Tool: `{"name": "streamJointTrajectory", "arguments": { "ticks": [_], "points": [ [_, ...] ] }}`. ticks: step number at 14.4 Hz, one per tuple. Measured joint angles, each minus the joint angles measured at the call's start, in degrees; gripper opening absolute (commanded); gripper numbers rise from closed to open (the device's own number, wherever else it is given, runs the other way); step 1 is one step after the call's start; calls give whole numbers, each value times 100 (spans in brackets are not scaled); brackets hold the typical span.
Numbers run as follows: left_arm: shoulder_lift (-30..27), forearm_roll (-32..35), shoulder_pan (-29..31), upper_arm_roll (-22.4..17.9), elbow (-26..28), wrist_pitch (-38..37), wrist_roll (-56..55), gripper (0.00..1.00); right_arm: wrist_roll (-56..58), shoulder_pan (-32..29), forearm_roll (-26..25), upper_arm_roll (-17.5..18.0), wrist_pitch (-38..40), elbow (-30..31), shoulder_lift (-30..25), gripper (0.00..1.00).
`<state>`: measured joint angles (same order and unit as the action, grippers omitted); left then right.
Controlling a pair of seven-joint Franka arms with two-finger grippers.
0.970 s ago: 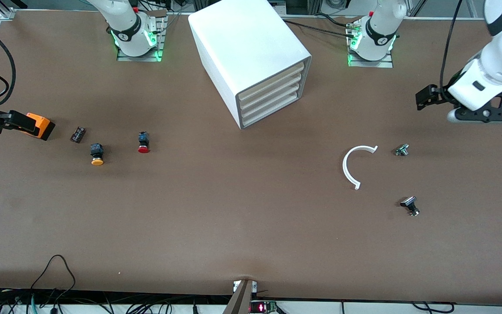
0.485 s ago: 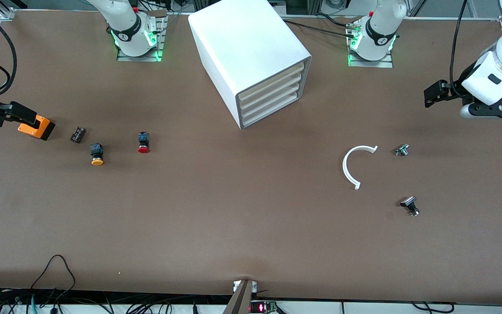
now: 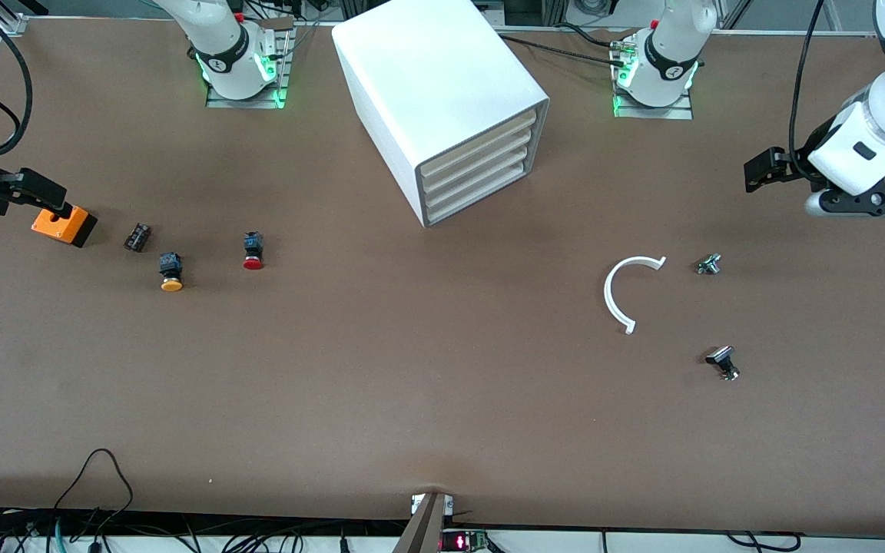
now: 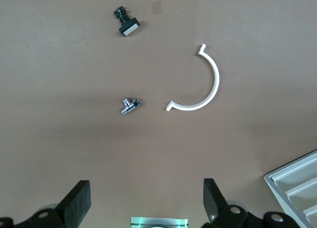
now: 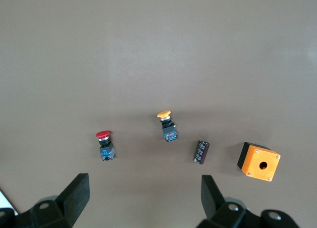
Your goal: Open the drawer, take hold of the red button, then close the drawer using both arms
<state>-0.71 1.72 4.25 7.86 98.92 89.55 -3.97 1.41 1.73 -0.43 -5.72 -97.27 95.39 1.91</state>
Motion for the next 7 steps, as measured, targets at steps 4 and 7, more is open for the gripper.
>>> {"name": "streamJointTrajectory", "arguments": {
  "ticks": [4, 7],
  "points": [
    [222, 0, 13, -8, -288, 4, -3, 100, -15, 6, 0, 105, 55, 13, 0, 100],
    [227, 1, 24, -16, -349, 4, -4, 100, -18, 2, 0, 91, 117, 15, 0, 100]
  ]
}}
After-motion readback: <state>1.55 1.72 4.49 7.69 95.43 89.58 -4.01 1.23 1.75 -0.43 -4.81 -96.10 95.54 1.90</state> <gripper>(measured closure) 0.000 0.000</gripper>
